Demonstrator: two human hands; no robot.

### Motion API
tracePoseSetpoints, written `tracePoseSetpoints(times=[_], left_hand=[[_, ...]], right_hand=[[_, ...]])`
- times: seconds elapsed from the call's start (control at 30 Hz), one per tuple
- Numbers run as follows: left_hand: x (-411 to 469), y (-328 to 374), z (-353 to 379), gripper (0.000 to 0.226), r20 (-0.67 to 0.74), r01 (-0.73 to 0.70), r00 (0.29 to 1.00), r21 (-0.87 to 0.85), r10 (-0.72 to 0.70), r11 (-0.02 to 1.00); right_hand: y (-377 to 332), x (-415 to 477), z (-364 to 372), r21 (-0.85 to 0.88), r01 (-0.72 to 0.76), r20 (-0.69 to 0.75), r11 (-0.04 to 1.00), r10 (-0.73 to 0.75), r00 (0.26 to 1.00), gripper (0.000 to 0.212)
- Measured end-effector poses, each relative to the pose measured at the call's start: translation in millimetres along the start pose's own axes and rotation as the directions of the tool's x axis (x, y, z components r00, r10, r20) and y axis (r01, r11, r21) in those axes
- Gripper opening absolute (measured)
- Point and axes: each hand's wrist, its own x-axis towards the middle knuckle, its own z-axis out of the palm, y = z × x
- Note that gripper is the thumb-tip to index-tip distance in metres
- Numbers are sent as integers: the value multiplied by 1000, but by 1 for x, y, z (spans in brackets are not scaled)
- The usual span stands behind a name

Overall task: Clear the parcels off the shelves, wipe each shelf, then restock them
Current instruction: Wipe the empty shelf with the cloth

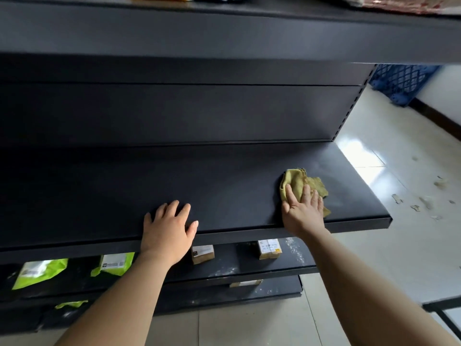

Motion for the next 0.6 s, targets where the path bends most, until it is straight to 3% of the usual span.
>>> tracePoseSetpoints(times=[0.37, 0.5, 0.6], left_hand=[[-7, -61, 3, 55, 5, -149, 989, -60, 149, 987], [-11, -72, 1, 53, 8, -161, 987, -24, 162, 987], [-14, -83, 0, 51, -1, -146, 989, 6, 146, 989]], right_hand=[[-137, -33, 23, -19, 241, 32, 970, -240, 970, 57], [-136, -61, 29, -46, 352, -3, 935, -352, 936, 56], [-108, -73, 29, -108, 293, -73, 950, -302, 951, 55]])
